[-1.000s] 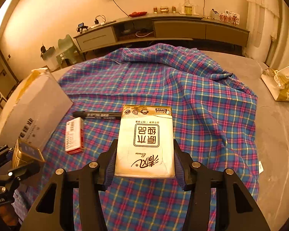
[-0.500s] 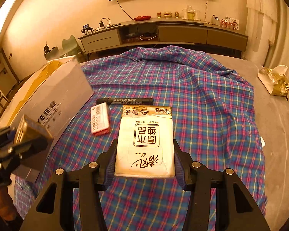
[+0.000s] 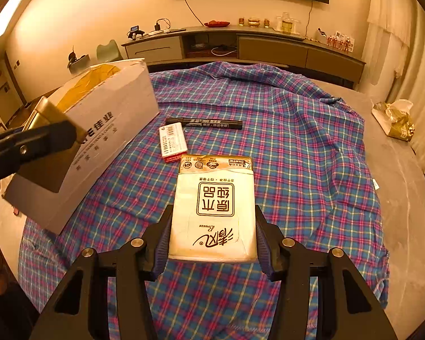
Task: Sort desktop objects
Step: 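Carry the gold tin and tissue packet with both tools over the white box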
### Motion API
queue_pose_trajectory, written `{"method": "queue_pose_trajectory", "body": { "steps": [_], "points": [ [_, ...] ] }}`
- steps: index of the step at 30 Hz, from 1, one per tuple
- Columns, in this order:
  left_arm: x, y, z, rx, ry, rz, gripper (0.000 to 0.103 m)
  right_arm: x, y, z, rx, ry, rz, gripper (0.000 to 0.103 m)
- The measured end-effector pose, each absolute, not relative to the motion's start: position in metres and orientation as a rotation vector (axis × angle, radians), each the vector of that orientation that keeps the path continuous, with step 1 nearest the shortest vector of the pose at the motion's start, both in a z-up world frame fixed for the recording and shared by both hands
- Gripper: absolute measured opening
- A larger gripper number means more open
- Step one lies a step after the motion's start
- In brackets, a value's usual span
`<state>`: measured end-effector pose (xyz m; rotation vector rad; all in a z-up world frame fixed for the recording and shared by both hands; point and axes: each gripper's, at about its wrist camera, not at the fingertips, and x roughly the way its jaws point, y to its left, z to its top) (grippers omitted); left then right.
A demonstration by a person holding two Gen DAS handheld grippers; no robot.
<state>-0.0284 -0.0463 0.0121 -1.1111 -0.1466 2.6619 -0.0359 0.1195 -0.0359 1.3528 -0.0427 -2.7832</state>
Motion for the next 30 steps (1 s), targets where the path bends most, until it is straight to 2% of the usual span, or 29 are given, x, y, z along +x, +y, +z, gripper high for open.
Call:
{"method": "queue_pose_trajectory", "body": {
  "steps": [30],
  "points": [
    [0.009, -0.102, 0.052, -0.954, -0.306, 2.71, 0.05, -0.008, 0.029, 0.047, 1.152, 0.163, -2.783, 0.053]
  ]
}}
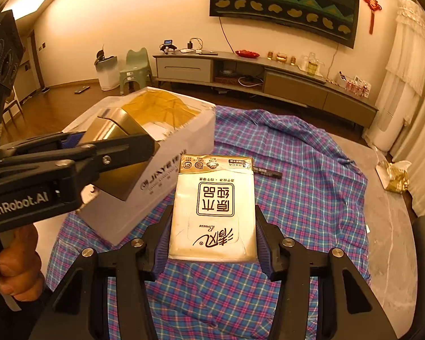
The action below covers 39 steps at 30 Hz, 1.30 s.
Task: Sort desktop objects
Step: 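Carry the gold tin and tissue packet with both tools over the white box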
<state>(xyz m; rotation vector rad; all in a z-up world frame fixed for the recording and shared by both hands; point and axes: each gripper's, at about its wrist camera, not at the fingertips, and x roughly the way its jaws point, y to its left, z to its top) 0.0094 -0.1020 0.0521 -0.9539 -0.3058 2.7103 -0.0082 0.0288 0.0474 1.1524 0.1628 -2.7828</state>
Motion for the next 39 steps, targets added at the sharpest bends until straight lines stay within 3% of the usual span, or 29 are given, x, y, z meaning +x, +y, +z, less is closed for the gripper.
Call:
{"method": "queue_pose_trajectory", "body": {
  "steps": [28, 39],
  "points": [
    [0.021, -0.22, 0.06, -0.899, -0.638, 2.82, 0.05, -0.038, -0.051, 0.099, 1.031, 0.283, -2.659, 0.053],
    [0.014, -0.265, 0.05, -0.927, -0.777, 2.871, 0.05, -0.072, -0.071, 0.095, 1.062, 0.344, -2.585, 0.053]
  ]
}}
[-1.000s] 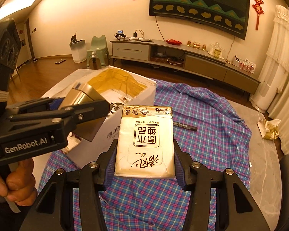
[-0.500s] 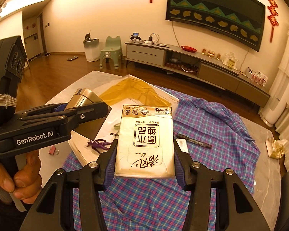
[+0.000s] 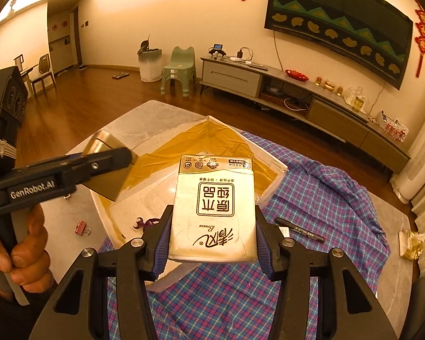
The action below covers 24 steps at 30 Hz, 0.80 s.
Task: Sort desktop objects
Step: 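Carry the gold tin and tissue packet with both tools over the white box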
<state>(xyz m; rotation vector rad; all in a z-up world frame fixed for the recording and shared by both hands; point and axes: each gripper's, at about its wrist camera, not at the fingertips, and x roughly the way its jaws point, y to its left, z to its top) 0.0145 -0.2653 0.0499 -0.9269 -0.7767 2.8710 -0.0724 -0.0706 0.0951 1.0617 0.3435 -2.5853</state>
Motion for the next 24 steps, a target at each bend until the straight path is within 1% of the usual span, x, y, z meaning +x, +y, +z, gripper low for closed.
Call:
{"method": "queue_pose_trajectory", "body": {
  "steps": [8, 15, 24],
  "points": [
    [0.005, -0.282, 0.035, -1.012, -0.798, 2.914, 0.05, -0.101, -0.086, 0.083, 1.101, 0.379, -2.513, 0.053],
    [-0.005, -0.28, 0.023, -1.129, -0.699, 2.987, 0.05, -0.132, -0.11, 0.07, 1.146, 0.419, -2.435, 0.053],
    [-0.015, -0.276, 0.014, -1.211, -0.601, 2.999, 0.05, -0.177, -0.129, 0.048, 1.245, 0.374, -2.365, 0.053]
  ]
}}
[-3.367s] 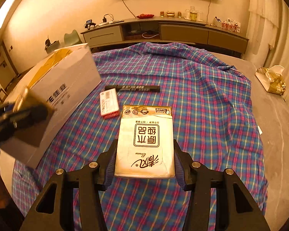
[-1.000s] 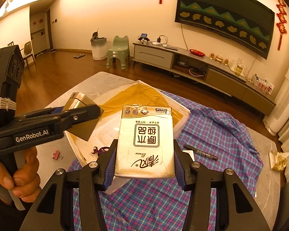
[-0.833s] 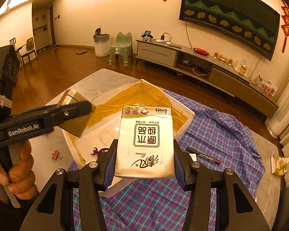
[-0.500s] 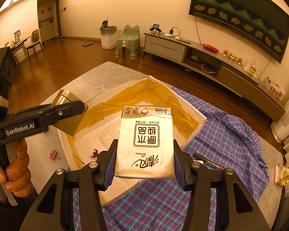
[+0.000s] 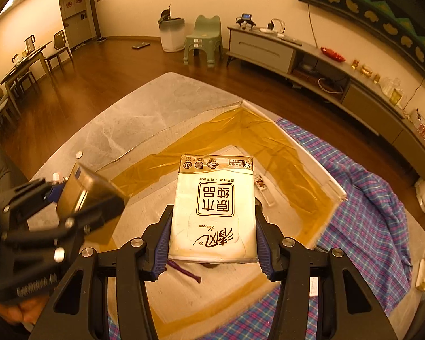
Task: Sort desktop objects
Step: 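Carry the gold tin and tissue packet with both tools over the white box, then open the left tool to drop the gold tin while the right tool drops the tissue packet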
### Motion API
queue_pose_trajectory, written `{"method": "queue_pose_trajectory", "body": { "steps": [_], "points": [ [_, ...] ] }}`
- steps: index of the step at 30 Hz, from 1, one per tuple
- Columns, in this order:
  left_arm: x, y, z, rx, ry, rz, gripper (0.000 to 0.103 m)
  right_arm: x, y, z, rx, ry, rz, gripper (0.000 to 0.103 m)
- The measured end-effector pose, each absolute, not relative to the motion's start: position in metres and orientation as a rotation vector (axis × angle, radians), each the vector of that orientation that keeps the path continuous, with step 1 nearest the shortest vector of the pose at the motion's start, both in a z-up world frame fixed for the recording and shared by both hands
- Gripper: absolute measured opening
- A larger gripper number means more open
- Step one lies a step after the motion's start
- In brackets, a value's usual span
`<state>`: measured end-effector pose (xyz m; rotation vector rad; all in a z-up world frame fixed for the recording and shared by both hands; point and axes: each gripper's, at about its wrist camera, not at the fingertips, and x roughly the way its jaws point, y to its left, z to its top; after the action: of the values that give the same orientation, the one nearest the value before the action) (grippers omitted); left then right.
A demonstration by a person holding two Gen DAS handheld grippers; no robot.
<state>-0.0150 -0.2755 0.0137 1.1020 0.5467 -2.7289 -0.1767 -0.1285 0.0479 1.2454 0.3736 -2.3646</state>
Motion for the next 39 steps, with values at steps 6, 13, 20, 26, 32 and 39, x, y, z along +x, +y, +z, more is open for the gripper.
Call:
{"method": "queue_pose_trajectory", "body": {
  "steps": [6, 13, 20, 26, 32, 39],
  "points": [
    [-0.019, -0.273, 0.008, 1.147, 0.514, -2.731, 0.05, -0.204, -0.139, 0.036, 1.311, 0.354, -2.331, 0.053],
    [-0.023, -0.273, 0.003, 1.196, 0.498, -2.726, 0.05, -0.233, -0.146, 0.02, 1.387, 0.309, -2.303, 0.053],
    [-0.028, -0.273, -0.004, 1.249, 0.488, -2.718, 0.05, -0.259, -0.155, 0.005, 1.443, 0.286, -2.302, 0.053],
    [-0.033, -0.273, -0.007, 1.287, 0.483, -2.694, 0.05, -0.28, -0.164, -0.006, 1.492, 0.236, -2.29, 0.053],
    [-0.037, -0.274, -0.01, 1.315, 0.468, -2.685, 0.05, -0.293, -0.176, -0.016, 1.523, 0.234, -2.272, 0.053],
    [-0.04, -0.274, -0.014, 1.337, 0.46, -2.671, 0.051, -0.308, -0.171, -0.03, 1.566, 0.192, -2.26, 0.053]
  ]
}}
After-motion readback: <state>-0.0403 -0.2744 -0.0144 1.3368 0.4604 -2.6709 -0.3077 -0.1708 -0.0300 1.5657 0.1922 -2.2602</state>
